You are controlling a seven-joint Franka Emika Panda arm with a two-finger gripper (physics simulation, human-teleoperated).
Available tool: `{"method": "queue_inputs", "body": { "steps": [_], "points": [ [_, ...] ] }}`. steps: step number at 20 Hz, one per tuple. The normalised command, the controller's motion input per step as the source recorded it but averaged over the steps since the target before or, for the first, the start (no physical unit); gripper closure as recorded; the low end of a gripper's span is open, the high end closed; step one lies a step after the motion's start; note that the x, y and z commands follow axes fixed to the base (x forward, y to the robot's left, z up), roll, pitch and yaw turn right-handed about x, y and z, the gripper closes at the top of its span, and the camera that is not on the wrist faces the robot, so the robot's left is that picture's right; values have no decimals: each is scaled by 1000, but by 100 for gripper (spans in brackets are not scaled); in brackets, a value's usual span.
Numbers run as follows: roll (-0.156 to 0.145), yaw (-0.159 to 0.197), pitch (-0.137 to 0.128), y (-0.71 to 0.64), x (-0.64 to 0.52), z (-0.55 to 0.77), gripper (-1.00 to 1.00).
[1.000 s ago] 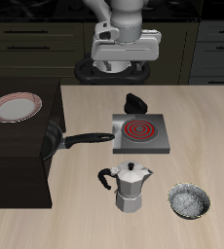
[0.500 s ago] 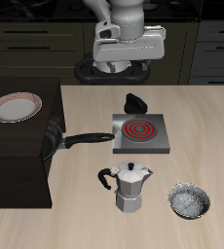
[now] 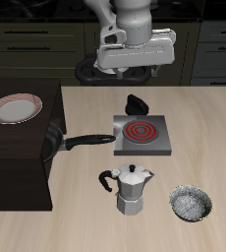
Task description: Place the bowl on the plate
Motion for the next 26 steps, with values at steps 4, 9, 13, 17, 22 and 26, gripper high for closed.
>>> {"method": "queue_inputs", "body": {
  "steps": [4, 9, 13, 17, 22, 26],
  "points": [
    [-12, -20, 9, 171, 372, 73, -100],
    [-1, 4, -8, 226, 366, 65, -100],
    [18, 15, 2, 163, 350, 17, -100],
    [2, 2, 2, 175, 388, 8, -100],
    [0, 14, -22, 155, 332, 126, -100],
    [32, 11, -28, 194, 379, 222, -100]
  ]
}}
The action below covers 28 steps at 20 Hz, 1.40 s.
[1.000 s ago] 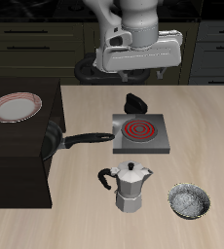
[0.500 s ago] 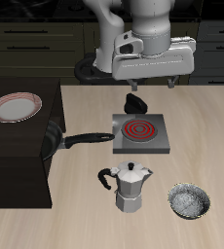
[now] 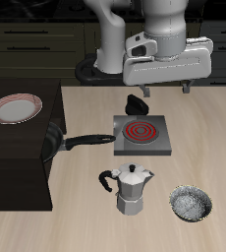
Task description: Place the bowl on the plate
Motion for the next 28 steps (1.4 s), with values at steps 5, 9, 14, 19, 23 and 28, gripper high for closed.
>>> {"method": "queue_inputs", "body": {
  "steps": [5, 9, 14, 19, 23, 28],
  "points": [
    [38, 29, -5, 184, 299, 84, -100],
    [-11, -6, 6, 98, 305, 26, -100],
    [42, 8, 34, 227, 274, -94, -100],
    [7, 4, -23, 130, 171, -7, -100],
    [-25, 20, -31, 31, 147, -46, -100],
    [-9, -7, -11, -60, 151, -69, -100]
  ]
}}
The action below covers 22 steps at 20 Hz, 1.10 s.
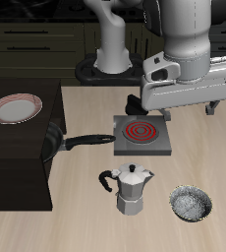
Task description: Place the bowl on the plate
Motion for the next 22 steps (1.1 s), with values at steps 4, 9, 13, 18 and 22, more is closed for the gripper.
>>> {"method": "queue_inputs", "body": {
  "steps": [4, 9, 13, 18, 22],
  "points": [
    [-17, -17, -15, -99, 236, -136, -100],
    [-9, -8, -8, -20, 151, -179, -100],
    [4, 14, 2, 85, 95, -266, -100],
    [10, 11, 20, 148, 36, -241, -100],
    [21, 22, 14, 174, 36, -209, -100]
  ]
}}
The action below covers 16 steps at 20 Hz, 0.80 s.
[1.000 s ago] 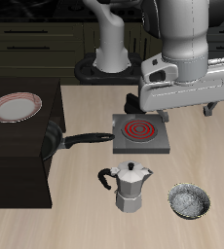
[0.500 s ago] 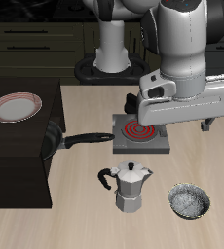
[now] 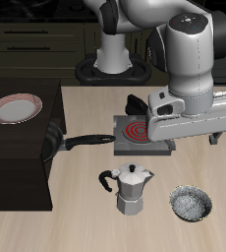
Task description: Place the bowl on the plate
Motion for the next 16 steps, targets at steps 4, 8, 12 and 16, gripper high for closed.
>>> {"method": "queue_inputs", "body": {
  "steps": [4, 8, 12, 16],
  "points": [
    [4, 14, 16, 88, 42, -212, -100],
    [0, -4, 22, 16, 98, -273, -100],
    [-5, 12, 23, 33, 45, -259, -100],
    [-3, 23, 29, 118, -11, -287, -100]
  ]
}}
